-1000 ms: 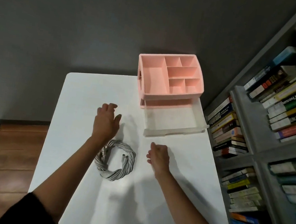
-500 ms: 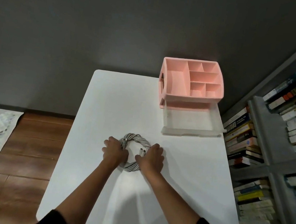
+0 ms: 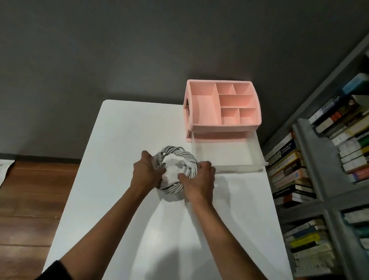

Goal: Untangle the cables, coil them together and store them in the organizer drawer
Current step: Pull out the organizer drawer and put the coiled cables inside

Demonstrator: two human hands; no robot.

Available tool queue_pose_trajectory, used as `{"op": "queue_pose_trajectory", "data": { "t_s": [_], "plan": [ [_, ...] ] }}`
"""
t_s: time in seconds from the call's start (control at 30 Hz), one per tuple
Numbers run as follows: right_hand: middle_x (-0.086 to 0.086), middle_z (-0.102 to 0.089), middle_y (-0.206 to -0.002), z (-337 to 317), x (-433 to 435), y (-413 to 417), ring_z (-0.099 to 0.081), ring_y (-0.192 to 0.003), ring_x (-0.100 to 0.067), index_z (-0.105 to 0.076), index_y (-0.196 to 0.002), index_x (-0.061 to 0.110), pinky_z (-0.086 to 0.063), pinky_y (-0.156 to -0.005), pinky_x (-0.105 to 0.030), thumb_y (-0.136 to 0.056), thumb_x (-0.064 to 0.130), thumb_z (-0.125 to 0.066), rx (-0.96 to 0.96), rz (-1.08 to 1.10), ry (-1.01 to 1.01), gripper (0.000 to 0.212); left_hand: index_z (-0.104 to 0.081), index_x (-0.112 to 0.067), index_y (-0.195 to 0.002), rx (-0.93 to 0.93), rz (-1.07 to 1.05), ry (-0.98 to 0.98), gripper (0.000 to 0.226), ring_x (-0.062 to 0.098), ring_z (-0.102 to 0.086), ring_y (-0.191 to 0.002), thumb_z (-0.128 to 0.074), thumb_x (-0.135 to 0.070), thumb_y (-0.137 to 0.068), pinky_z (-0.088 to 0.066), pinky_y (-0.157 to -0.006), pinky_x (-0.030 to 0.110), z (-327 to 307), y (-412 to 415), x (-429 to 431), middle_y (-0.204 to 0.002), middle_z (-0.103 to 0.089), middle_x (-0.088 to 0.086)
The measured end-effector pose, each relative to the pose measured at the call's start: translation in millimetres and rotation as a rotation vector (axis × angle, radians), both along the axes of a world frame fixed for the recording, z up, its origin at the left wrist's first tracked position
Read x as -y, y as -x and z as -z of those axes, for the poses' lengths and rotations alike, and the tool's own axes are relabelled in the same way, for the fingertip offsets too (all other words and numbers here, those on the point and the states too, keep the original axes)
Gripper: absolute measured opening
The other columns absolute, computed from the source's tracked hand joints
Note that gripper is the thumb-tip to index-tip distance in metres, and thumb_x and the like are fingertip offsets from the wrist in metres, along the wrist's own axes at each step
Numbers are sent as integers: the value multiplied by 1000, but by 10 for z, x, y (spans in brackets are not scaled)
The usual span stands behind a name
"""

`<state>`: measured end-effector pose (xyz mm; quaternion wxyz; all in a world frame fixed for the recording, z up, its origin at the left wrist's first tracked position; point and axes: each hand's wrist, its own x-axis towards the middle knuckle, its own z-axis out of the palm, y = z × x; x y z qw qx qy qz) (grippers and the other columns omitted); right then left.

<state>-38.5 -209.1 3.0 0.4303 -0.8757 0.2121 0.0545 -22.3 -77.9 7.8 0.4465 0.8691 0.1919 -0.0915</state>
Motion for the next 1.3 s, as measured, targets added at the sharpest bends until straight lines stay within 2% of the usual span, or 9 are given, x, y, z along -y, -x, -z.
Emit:
{"op": "queue_pose_trajectory", "data": {
  "t_s": [0.23, 0.43, 0.57, 0.7, 0.77, 0.9, 1.03, 1.17, 1.3],
  "plan": [
    [-11, -47, -124, -402, 688, -538, -51, -112, -27, -49, -119, 5, -36, -78, -25, -77, 24, -77, 33, 84, 6, 54, -44, -9, -93, 72, -2, 201, 33, 34, -66, -88, -72, -12, -77, -57, -74, 44, -275, -626, 613, -89, -62, 13],
    [-15, -57, -120, -282, 1220, -906, -58, -106, -30, -56, -117, 3, -41, -71, -29, -70, 35, -81, -210, 87, 93, 62, -53, 0, -110, -112, 47, 190, 45, 33, -65, -98, -75, -16, -73, -57, -81, 46, -104, -963, 1112, -108, -64, 17],
    [-19, -58, -125, -155, 1380, -1068, -58, -113, -31, -54, -120, 0, -45, -75, -29, -70, 33, -82, -296, 47, 116, 66, -45, -5, -100, -241, 125, 131, 33, 29, -64, -80, -70, -11, -80, -59, -70, 44, -28, -1079, 1290, -100, -60, 15],
    [-17, -58, -125, -60, 1417, -1245, -63, -105, -31, -53, -121, 1, -50, -72, -28, -73, 29, -82, -347, 19, 123, 62, -48, 3, -111, -243, 149, 71, 35, 35, -61, -103, -67, -6, -83, -54, -86, 45, 91, -1246, 1403, -112, -59, 21],
    [-16, -58, -124, -1, 1394, -1315, -65, -100, -33, -53, -119, 3, -56, -76, -34, -71, 27, -83, -345, 18, 104, 61, -43, 3, -115, -254, 110, 89, 37, 36, -59, -110, -63, -2, -85, -52, -90, 44, 208, -1284, 1453, -118, -58, 21],
    [-16, -48, -132, 134, 1403, -1368, -51, -119, -32, -49, -126, 3, -44, -85, -31, -81, 27, -75, -303, -15, 124, 58, -20, 8, -140, -259, -8, 80, 70, 38, -51, -120, -63, -10, -88, -44, -100, 45, 441, -1279, 1552, -129, -53, 24],
    [-16, -44, -135, 282, 1434, -1361, -45, -124, -32, -46, -130, 4, -41, -92, -33, -85, 25, -71, -266, -23, 113, 55, -17, 6, -142, -209, -21, 57, 72, 40, -49, -121, -62, -12, -89, -40, -103, 45, 578, -1255, 1583, -131, -51, 27],
    [-16, -45, -134, 355, 1422, -1327, -42, -127, -33, -48, -130, 4, -40, -98, -37, -83, 25, -73, -228, -21, 166, 57, -28, -2, -133, -135, -42, 71, 56, 42, -46, -119, -60, -2, -87, -40, -102, 44, 562, -1215, 1593, -130, -46, 26],
    [-14, -41, -129, 382, 1409, -1305, -47, -121, -33, -51, -127, 5, -44, -95, -38, -81, 24, -76, -196, 12, 166, 56, -28, 3, -134, -72, 72, -82, 52, 43, -37, -125, -56, -5, -91, -31, -104, 44, 511, -1140, 1601, -139, -30, 29]
  ]
}}
